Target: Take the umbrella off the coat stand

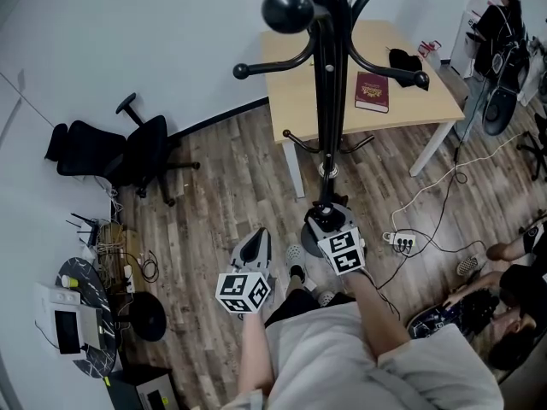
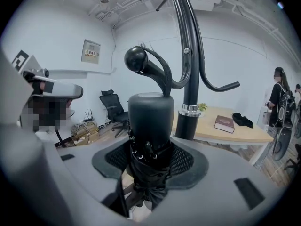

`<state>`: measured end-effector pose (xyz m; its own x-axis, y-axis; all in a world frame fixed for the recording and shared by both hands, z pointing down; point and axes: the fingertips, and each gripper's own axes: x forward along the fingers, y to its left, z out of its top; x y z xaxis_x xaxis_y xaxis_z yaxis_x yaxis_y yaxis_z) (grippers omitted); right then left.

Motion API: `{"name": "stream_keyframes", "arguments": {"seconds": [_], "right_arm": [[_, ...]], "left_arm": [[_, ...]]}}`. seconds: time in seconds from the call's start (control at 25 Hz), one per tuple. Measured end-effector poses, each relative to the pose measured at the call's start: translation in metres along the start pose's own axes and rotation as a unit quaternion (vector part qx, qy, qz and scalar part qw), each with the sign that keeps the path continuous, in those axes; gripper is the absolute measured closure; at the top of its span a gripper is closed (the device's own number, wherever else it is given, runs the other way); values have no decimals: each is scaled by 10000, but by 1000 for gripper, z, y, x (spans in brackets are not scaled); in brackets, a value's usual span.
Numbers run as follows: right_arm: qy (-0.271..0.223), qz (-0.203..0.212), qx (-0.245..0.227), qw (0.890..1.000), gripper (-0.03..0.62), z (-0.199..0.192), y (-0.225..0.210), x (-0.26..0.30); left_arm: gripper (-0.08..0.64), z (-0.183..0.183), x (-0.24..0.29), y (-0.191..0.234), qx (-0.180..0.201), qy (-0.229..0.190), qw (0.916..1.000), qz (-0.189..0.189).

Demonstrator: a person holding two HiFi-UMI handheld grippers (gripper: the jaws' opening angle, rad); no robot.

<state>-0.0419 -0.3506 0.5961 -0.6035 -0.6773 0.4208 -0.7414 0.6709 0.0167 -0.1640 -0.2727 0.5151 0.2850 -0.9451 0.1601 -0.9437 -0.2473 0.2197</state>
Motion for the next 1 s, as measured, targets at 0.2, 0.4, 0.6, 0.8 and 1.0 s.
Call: {"name": "stream_keyframes", "arguments": {"seconds": [0.2, 0.4, 0.6, 0.8, 1.0], "right_arm": [[58, 35, -3, 10000, 362, 1, 3, -7], [1, 33, -34, 10000, 362, 5, 5, -11], [-22, 39, -49, 10000, 362, 7, 7, -16], [-47, 32, -69, 10000, 362, 7, 9, -23], [-93, 20, -82, 9999, 362, 5, 10, -30]], "left_arm": [[538, 2, -1, -5, 10, -24, 10000, -47], [538, 2, -1, -9, 18, -39, 9999, -93], [538, 2, -3, -11, 29, -46, 9999, -120], [538, 1, -6, -17, 27, -50, 9999, -159], [538, -1, -12, -17, 21, -87, 9999, -59]]}}
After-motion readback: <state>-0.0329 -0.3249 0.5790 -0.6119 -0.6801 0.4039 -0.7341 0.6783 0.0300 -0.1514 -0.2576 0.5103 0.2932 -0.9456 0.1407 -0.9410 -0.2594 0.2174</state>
